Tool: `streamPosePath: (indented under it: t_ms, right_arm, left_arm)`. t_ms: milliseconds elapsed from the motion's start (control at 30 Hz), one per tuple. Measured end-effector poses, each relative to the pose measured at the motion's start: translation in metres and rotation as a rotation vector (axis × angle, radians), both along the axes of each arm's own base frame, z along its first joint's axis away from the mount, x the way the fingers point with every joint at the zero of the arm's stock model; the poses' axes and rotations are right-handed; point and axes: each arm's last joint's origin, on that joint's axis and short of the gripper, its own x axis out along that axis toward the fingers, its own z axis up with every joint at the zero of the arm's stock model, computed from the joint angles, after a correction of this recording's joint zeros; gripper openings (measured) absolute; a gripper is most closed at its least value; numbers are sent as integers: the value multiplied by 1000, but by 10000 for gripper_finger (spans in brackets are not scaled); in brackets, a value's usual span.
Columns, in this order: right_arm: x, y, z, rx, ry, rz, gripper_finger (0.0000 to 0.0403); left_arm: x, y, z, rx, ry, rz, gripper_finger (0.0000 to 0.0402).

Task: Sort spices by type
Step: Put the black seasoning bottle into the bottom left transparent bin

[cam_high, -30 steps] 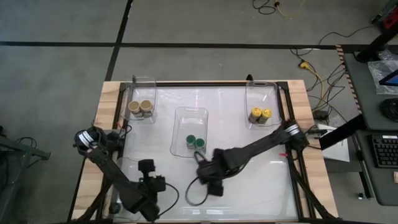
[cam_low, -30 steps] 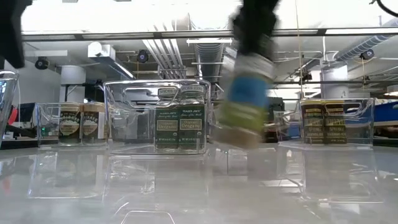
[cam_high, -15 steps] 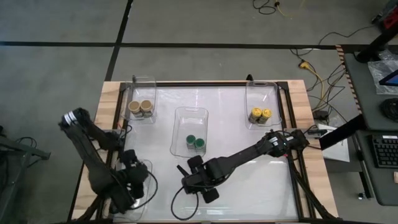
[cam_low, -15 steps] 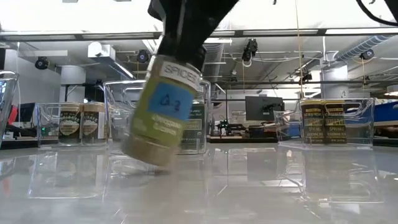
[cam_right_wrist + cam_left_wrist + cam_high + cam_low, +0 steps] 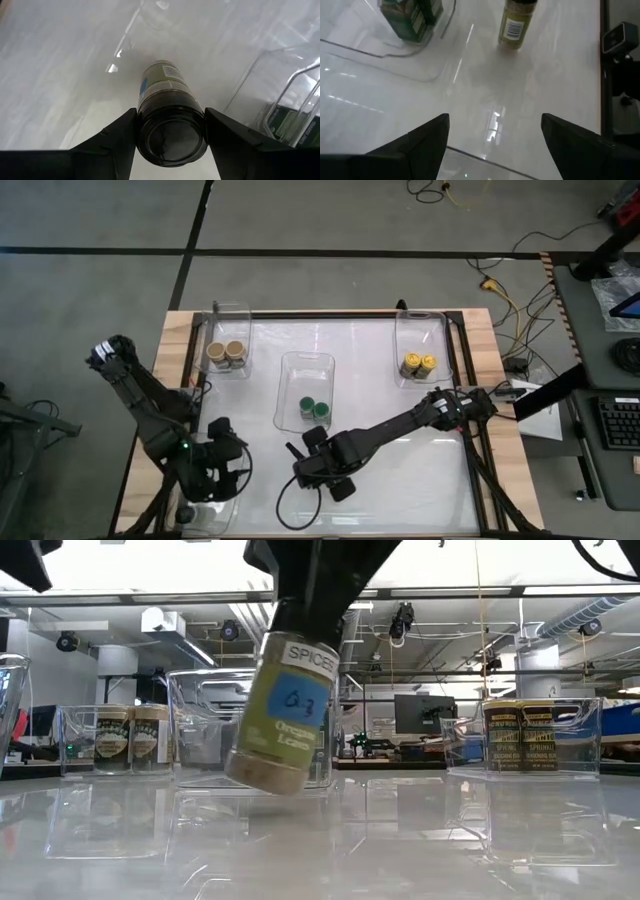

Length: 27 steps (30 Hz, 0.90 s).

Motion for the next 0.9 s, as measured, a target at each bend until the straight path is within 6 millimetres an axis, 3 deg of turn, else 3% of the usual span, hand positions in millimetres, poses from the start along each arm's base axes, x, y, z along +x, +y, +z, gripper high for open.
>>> streamPosePath:
  t_ms: [433,900]
  right_arm:
    - [0,-2,-7,-16,18,30,211]
    - [5,0,-6,10,-35,11,239]
  left_arm:
    - [11,5,16,110,-87,-36,300]
    - [13,4,18,104,-121,-10,300]
